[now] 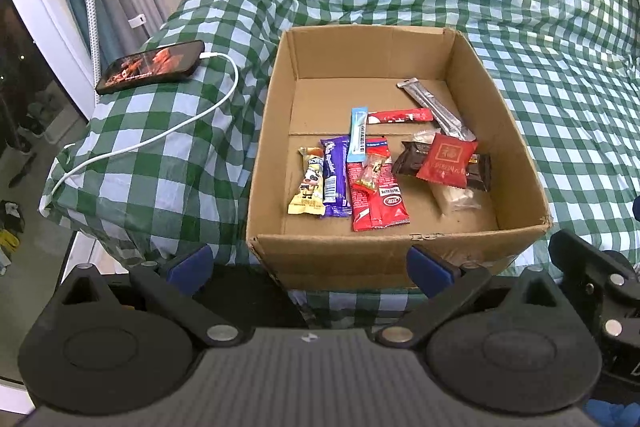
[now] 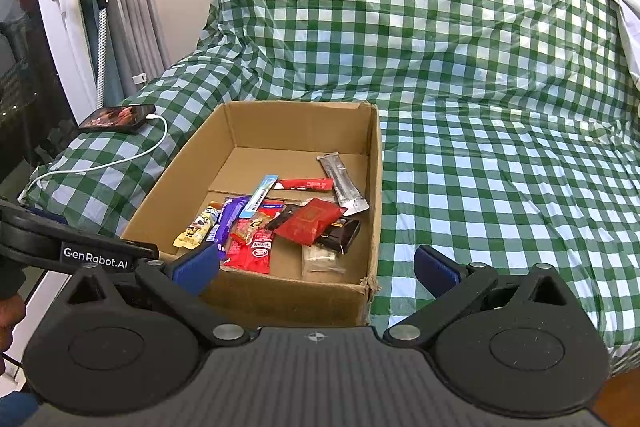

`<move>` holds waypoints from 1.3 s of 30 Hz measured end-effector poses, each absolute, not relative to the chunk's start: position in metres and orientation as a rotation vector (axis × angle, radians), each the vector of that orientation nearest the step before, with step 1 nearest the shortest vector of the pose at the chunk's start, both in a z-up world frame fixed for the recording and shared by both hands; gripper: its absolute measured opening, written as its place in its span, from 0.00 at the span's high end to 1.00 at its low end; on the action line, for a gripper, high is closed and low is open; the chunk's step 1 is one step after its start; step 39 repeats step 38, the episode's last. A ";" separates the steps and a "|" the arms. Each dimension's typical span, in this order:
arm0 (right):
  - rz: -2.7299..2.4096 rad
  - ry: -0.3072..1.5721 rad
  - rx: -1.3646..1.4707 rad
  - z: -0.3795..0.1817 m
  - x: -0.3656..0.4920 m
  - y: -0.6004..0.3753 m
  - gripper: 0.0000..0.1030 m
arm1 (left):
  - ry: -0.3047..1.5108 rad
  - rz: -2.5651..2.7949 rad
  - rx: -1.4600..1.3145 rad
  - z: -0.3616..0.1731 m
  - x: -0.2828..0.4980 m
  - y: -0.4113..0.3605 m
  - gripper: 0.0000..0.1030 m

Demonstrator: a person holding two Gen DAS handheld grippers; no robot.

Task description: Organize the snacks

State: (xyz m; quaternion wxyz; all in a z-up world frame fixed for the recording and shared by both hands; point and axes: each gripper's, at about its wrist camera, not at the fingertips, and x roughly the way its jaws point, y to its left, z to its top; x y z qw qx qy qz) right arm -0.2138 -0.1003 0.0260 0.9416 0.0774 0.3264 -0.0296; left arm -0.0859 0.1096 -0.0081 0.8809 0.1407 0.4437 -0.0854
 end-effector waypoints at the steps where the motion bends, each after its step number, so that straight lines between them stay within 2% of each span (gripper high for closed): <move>1: -0.059 0.666 0.156 0.026 -0.214 -0.100 0.01 | 0.925 -0.176 0.295 -0.008 -0.086 0.109 0.00; 39: -0.048 0.663 0.156 0.026 -0.209 -0.100 0.01 | 0.900 -0.141 0.310 -0.002 -0.087 0.109 0.00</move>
